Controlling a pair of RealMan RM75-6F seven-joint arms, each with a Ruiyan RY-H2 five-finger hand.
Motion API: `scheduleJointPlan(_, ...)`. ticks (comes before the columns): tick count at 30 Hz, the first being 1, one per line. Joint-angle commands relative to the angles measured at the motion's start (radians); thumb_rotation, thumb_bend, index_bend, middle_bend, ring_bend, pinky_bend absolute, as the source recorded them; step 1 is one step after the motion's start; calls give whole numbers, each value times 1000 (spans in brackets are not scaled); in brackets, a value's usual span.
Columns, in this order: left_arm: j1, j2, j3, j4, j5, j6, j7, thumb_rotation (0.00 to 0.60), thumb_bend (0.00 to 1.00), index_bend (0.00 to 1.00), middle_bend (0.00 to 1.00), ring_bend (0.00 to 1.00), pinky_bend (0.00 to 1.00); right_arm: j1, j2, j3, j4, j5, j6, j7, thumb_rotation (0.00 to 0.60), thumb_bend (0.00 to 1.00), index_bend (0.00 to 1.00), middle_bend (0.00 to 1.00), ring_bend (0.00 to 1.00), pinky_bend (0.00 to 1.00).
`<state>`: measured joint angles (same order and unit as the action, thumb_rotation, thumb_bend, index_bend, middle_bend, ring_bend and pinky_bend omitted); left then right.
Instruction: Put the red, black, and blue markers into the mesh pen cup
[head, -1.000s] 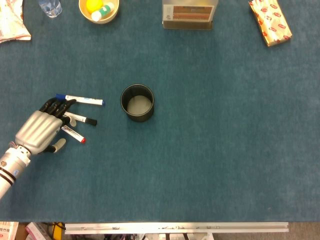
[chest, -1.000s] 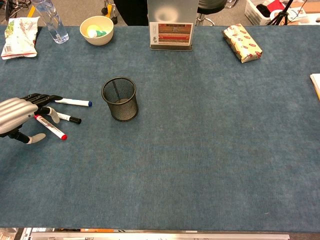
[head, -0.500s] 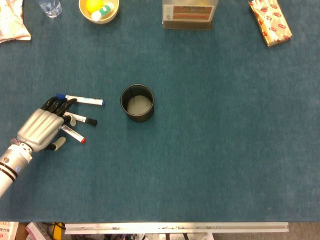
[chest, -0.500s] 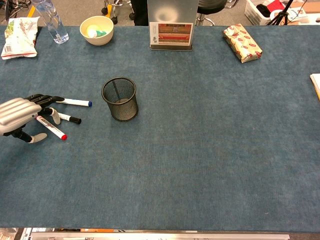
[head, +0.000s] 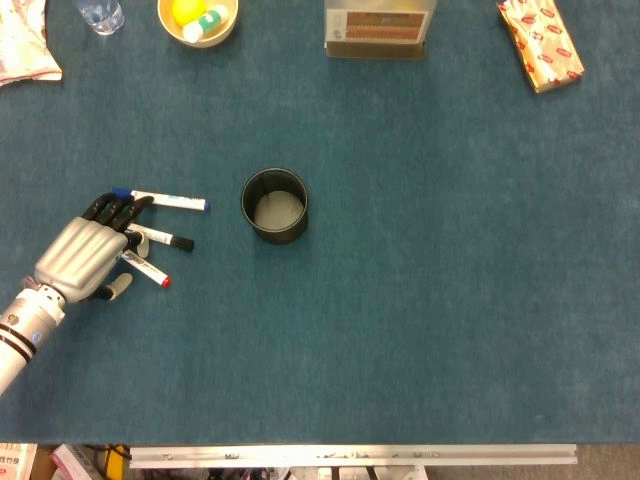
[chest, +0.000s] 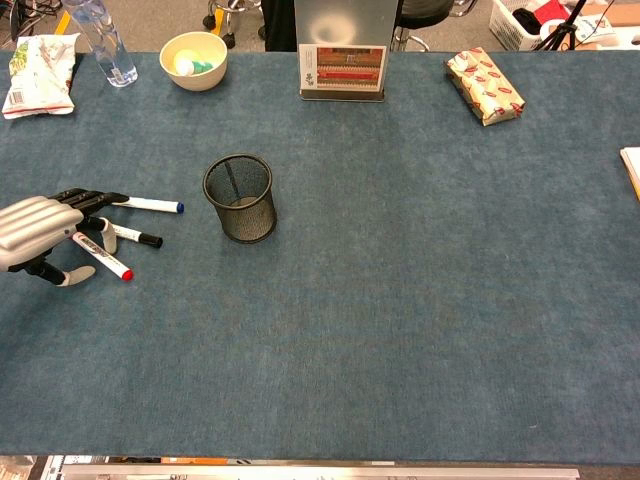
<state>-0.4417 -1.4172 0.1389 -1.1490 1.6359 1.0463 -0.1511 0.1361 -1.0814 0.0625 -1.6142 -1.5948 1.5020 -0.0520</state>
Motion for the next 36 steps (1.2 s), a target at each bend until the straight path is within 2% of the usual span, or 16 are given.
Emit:
scheduleJointPlan(1,0,-1,1,0,-1,0,-1,600,335,436,0,0,56,0,-1,0,1,1,-1,1,600,0,144,173,126,301)
scheduleJointPlan(28,11,-11,0,3,-13,28,-15,600,335,520,0,0,56,-5,-5,-2,6,4,2,9,600,0,144,174,126,301)
scheduleJointPlan(36,12,18,-15,-61,-9,65,-1,600,335,532,0,0,56,-10,-11,-4,3,-15,21,14,600,0,144,173,126,301)
